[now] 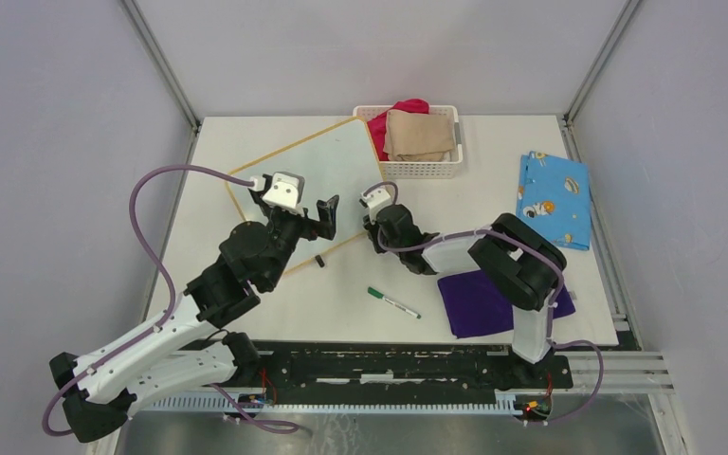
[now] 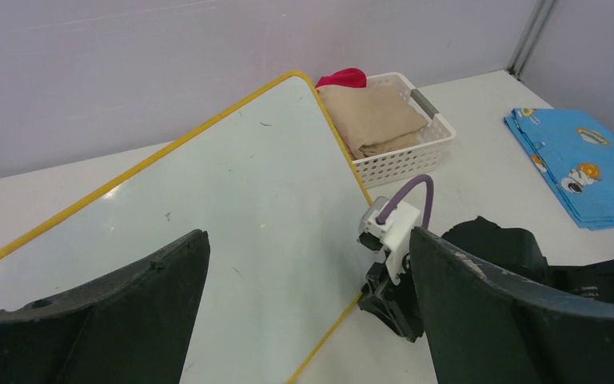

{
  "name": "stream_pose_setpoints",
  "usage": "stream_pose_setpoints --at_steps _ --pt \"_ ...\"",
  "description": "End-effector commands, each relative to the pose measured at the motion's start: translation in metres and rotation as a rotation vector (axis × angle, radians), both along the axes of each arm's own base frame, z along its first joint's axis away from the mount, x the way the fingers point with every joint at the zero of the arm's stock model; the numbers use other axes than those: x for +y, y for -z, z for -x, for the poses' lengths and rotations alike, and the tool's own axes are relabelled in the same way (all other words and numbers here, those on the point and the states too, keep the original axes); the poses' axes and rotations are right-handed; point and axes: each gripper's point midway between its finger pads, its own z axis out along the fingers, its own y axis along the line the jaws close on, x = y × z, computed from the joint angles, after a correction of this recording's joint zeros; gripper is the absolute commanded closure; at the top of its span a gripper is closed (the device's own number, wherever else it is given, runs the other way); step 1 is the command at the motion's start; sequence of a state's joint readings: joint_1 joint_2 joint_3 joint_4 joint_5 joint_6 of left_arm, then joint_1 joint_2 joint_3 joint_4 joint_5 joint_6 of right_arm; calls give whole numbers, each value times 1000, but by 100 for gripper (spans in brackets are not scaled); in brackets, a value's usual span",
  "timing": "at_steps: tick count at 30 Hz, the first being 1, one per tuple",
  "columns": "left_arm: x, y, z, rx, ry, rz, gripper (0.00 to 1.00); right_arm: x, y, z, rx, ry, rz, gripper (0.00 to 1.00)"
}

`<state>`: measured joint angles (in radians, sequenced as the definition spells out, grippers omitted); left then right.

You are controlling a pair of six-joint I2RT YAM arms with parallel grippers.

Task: Write a sentence on the whiteboard
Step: Move the whiteboard stand to the center of the board.

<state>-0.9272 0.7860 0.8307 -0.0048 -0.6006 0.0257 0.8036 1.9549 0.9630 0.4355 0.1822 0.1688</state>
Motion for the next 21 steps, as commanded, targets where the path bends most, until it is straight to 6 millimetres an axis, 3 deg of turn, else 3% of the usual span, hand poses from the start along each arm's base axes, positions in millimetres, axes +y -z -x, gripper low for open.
stream_pose_setpoints --at_steps 1,5,13,21 --pt "4 -17 0 -52 -9 8 1 -30 -13 10 -36 64 19 91" --pt "4 -17 0 -52 -8 10 1 -60 -7 26 -36 113 58 100" --pt "6 -16 -1 -51 -22 15 2 -124 3 46 -22 356 115 100" --pt "8 -11 -5 -46 -49 3 2 -147 21 57 41 536 66 100"
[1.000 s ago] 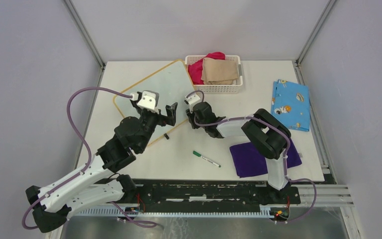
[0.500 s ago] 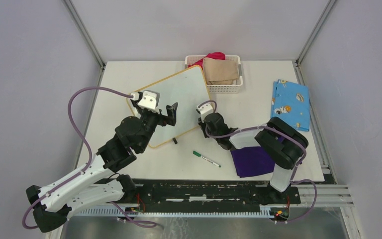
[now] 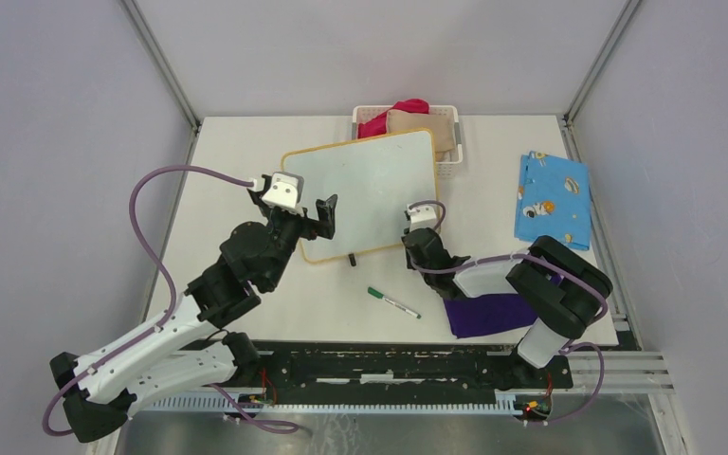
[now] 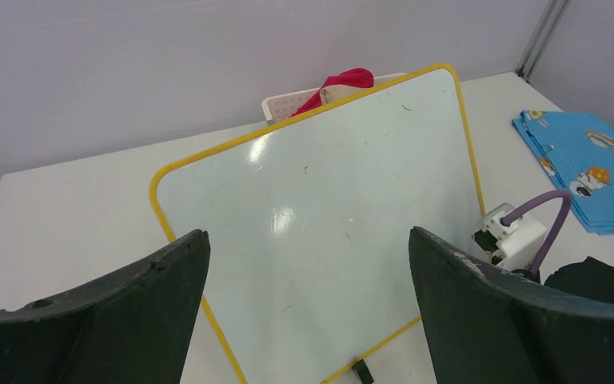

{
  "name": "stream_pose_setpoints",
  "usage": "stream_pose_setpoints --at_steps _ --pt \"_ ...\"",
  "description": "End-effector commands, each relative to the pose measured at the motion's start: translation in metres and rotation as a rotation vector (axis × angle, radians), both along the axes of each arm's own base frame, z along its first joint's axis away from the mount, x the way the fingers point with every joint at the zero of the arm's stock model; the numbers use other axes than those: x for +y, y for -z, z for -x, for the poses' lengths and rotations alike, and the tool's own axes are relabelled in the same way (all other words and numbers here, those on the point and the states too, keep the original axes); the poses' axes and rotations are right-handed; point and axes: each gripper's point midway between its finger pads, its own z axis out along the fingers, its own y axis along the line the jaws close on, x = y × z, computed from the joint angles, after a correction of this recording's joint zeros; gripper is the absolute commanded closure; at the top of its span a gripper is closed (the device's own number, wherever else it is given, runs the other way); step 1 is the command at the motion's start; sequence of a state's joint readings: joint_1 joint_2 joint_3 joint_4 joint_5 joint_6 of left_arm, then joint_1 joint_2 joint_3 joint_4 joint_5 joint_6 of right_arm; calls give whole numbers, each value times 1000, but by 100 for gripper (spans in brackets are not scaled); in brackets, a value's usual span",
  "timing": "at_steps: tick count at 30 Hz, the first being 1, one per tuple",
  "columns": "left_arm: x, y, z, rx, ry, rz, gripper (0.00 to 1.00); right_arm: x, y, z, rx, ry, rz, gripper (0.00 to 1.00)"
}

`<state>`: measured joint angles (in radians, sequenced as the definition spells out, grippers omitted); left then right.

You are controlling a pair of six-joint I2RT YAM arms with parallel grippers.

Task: Write a sentence on the whiteboard
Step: Move the whiteboard stand to the center of the board.

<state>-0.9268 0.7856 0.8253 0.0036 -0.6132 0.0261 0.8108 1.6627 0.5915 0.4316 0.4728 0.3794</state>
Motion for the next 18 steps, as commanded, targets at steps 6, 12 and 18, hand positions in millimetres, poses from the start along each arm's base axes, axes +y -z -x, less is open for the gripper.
stream_pose_setpoints --at_steps 6,12,18 --pt "6 -10 -5 -42 -42 -2 2 -47 16 1 21 266 65 100" --pt "6 -8 -5 -42 -48 -6 2 -44 14 -8 3 249 119 100" --pt "6 -7 -6 -39 -53 -13 2 -39 7 -6 -22 148 129 100"
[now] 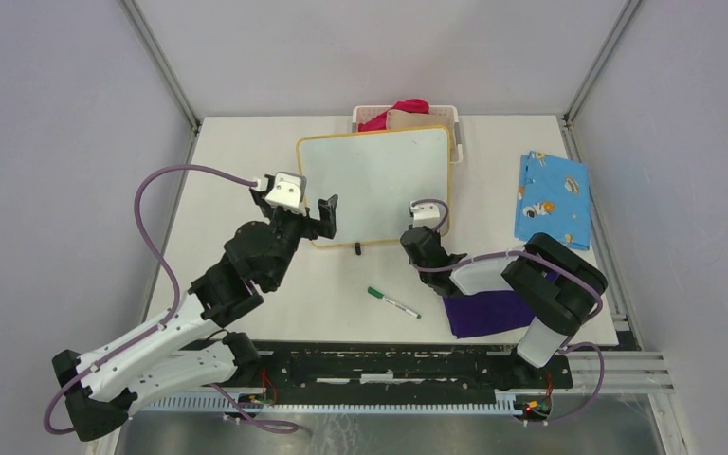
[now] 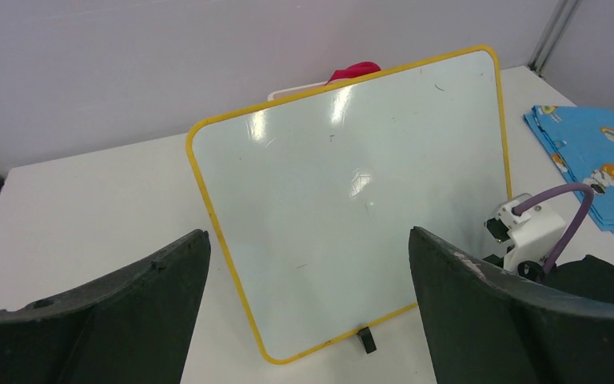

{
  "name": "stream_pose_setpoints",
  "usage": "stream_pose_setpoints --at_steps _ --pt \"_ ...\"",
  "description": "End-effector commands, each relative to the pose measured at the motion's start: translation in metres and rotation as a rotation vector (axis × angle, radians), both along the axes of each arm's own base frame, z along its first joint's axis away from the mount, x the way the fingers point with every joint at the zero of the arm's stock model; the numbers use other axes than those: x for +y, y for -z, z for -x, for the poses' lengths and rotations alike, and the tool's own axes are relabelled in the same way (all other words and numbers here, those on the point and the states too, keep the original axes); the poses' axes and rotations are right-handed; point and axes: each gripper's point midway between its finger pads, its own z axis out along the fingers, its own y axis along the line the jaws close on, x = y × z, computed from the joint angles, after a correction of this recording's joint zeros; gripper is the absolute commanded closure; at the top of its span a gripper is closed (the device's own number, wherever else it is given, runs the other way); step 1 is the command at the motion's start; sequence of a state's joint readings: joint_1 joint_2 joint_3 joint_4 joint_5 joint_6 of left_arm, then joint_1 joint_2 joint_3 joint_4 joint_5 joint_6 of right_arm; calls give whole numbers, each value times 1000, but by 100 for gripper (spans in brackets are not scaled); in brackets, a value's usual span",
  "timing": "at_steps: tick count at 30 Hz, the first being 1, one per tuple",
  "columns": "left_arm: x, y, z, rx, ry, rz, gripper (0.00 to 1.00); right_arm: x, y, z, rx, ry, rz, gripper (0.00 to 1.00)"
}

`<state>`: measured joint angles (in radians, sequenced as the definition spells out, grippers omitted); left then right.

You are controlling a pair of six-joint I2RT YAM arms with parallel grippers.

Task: Write a sentence on the whiteboard
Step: Move the whiteboard stand to the center of the board.

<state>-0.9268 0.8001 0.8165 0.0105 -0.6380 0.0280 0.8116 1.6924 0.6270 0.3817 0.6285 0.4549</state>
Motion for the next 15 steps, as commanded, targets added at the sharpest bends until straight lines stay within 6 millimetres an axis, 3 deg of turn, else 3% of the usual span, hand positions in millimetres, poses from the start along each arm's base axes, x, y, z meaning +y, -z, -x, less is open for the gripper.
stream_pose_setpoints --at_steps 1,7,15 --pt "5 -14 -3 -50 -27 2 2 -20 7 6 15 -20 98 100" --pt "3 -16 -1 -54 -9 7 4 -25 10 14 29 -36 112 69" --pt "3 -16 0 -54 -3 2 3 -20 -4 26 24 -89 36 45"
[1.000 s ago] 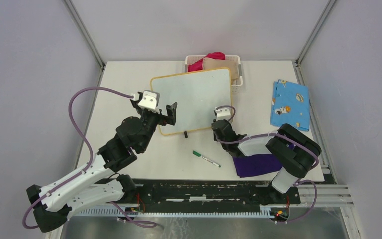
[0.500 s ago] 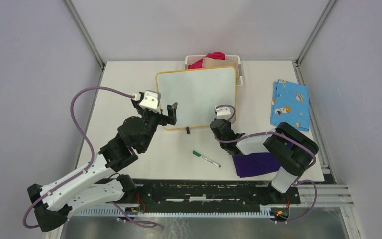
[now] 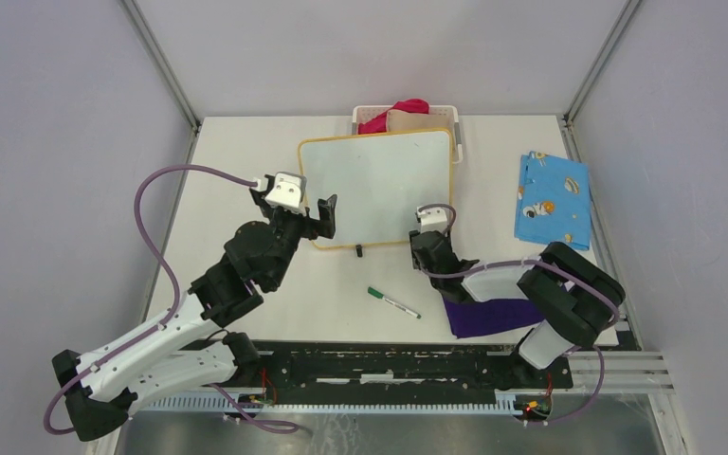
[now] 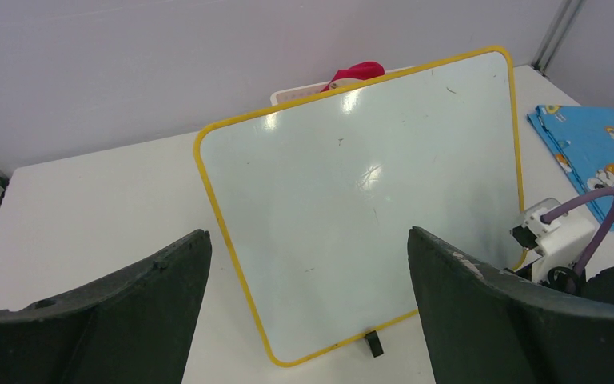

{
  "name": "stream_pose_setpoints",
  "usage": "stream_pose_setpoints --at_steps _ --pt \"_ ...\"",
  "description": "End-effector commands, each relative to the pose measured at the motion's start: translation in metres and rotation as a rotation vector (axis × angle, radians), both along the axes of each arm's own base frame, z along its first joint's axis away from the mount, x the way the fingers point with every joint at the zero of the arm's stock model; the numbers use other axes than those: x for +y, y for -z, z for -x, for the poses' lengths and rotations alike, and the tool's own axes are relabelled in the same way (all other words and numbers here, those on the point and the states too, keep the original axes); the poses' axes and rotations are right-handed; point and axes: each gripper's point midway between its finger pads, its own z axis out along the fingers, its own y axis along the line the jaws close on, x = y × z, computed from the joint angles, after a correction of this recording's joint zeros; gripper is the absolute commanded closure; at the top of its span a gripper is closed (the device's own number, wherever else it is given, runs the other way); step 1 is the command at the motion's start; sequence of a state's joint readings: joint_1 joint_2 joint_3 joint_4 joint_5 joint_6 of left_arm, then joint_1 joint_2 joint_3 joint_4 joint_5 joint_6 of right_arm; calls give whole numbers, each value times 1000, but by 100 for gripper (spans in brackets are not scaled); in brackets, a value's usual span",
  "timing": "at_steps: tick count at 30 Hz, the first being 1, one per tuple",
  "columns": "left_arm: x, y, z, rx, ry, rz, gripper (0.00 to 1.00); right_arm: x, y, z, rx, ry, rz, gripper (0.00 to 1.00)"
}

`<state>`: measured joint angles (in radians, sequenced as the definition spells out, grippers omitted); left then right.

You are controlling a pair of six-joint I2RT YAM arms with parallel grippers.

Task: Write a sentence on the whiteboard
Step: Move the whiteboard stand to the center of the board, then open the whiteboard marker at the center of the board.

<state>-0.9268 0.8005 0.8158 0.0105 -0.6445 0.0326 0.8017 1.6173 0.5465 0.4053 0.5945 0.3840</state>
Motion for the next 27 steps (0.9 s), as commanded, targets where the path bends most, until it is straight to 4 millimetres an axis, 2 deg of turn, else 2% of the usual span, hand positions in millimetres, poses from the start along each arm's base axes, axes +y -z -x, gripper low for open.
stream_pose_setpoints --at_steps 1,5,9,11,16,20,27 --pt "2 -16 0 -55 3 10 2 -7 -4 17 29 -50 -7 43" --pt "7 -20 2 -69 -8 33 0 -8 -21 31 24 -105 -46 33" --pt "5 -22 4 -78 10 39 0 -16 -37 49 8 -159 -72 29" --pt "4 -23 5 -81 20 40 0 -10 -46 59 -4 -245 -99 29" --pt "-3 -23 8 -92 67 22 0 26 -63 94 -20 -569 -120 32" --pt "-12 -21 11 -95 114 -1 0 47 -58 118 26 -747 -75 33" --pt "-14 -14 8 -85 106 -38 0 63 -29 138 128 -862 72 37"
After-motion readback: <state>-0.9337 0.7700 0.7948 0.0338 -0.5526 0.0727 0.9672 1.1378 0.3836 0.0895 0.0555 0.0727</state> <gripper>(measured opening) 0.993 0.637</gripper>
